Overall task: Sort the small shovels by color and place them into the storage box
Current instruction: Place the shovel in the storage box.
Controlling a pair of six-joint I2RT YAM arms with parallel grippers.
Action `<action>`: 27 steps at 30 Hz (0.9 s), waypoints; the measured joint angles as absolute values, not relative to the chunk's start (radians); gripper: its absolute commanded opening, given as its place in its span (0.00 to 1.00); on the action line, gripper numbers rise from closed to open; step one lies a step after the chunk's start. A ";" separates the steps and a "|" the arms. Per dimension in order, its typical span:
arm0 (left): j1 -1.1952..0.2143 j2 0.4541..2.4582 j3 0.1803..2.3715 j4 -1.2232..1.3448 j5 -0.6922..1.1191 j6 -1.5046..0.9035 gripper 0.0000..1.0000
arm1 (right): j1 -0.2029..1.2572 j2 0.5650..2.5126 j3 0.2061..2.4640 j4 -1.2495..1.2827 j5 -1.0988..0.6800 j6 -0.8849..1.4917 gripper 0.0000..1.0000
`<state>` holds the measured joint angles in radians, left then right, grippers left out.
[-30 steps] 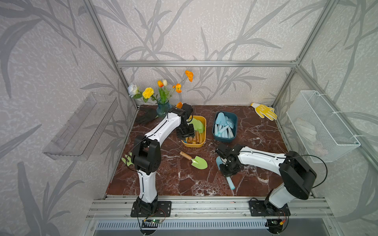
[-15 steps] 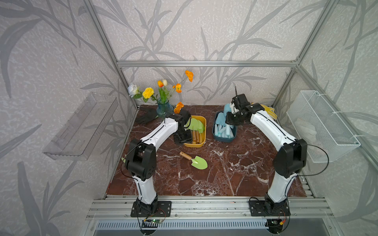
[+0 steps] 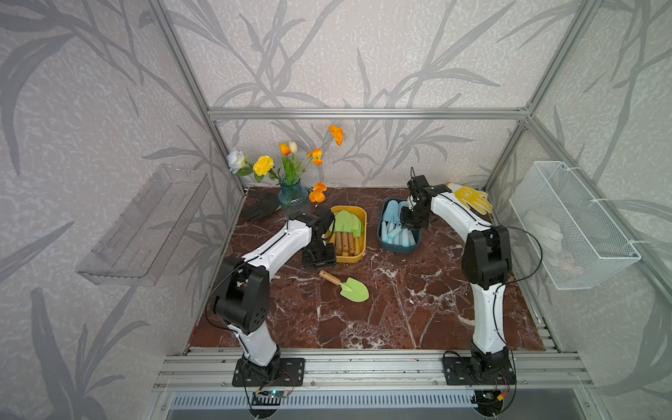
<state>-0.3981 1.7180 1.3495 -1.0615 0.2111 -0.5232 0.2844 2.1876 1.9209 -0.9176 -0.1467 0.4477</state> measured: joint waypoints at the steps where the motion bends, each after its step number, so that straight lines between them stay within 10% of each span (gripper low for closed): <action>1: -0.398 1.716 1.342 -1.063 0.210 -0.517 0.63 | 0.282 2.188 1.918 -0.917 -0.142 0.448 0.10; 14: -0.398 1.660 1.243 -1.073 0.208 -0.491 0.64 | 0.221 2.190 1.865 -0.861 -0.143 0.486 0.13; 27: -0.398 1.620 1.234 -1.093 0.197 -0.485 0.74 | 0.247 2.189 1.791 -0.842 -0.124 0.507 0.42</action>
